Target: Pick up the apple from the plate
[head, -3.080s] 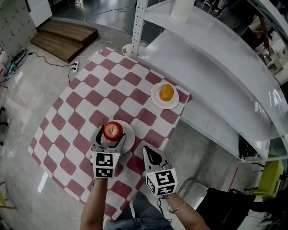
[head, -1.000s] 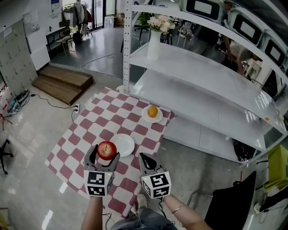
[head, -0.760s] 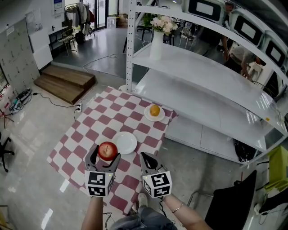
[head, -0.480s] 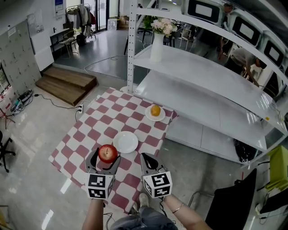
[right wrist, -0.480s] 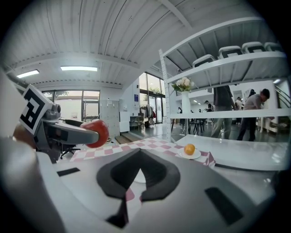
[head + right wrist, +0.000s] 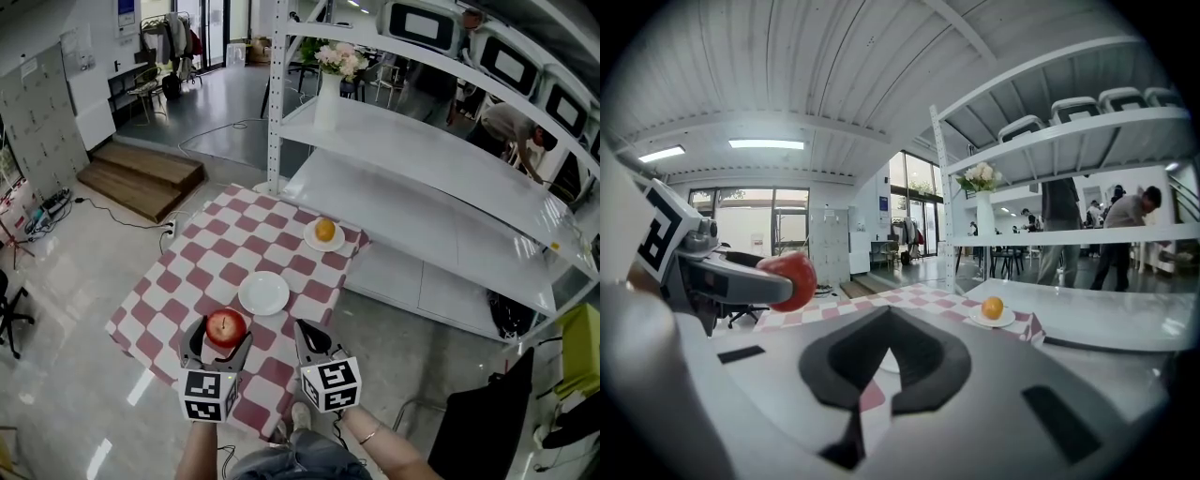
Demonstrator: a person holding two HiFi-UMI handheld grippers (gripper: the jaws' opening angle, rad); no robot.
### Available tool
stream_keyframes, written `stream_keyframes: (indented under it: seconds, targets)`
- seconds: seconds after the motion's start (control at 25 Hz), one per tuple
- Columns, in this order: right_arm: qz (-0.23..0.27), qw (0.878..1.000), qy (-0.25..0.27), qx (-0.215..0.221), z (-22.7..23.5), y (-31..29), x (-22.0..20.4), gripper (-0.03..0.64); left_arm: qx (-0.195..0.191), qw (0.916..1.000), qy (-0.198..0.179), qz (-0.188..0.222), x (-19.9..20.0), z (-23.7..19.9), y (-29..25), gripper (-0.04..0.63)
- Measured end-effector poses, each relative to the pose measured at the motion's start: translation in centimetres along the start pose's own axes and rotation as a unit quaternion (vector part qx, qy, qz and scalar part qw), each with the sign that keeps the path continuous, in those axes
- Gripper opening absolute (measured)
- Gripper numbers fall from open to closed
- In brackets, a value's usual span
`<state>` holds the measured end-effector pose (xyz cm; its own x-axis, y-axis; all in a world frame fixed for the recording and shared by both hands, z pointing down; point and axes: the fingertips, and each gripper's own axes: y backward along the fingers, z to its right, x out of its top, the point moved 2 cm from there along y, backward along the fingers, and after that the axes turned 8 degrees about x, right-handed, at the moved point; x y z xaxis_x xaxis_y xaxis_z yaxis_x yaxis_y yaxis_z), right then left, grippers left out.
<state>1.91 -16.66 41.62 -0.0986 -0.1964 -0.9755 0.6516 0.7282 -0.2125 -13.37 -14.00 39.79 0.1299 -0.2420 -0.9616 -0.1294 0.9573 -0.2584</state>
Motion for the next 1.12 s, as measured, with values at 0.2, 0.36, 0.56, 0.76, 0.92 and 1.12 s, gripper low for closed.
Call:
stream_keyframes:
  seconds: [0.2,0.36,0.56,0.76,0.92,1.12]
  targets:
    - [0.001,1.000,0.001,-0.001,-0.1,0.6,-0.1,0.008,-0.001,1.0000,0.001,0.000,-0.3,0.4,0.6,0.373]
    - [-0.001,1.000,-0.001,-0.002,-0.2,1.0,-0.2,0.008,-0.002,1.0000,-0.002,0.002,-0.4,0.7,1.0,0.373]
    - [-0.006,1.000,0.002,0.007,-0.8,1.1,-0.4,0.008,-0.001,1.0000,0.001,-0.001,-0.5,0.8,1.5,0.373]
    - [-0.008,1.000,0.006,0.015,-1.5,1.1,-0.3,0.008,-0.001,1.0000,0.005,-0.003,-0.5,0.7,1.8,0.373]
    - [-0.006,1.000,0.008,0.016,-1.7,1.1,-0.3,0.008,0.000,1.0000,0.006,-0.001,-0.6,0.5,1.9,0.373]
    - [-0.006,1.000,0.008,0.015,-1.8,0.9,-0.4,0.008,-0.002,1.0000,0.007,0.000,-0.7,0.4,1.8,0.373]
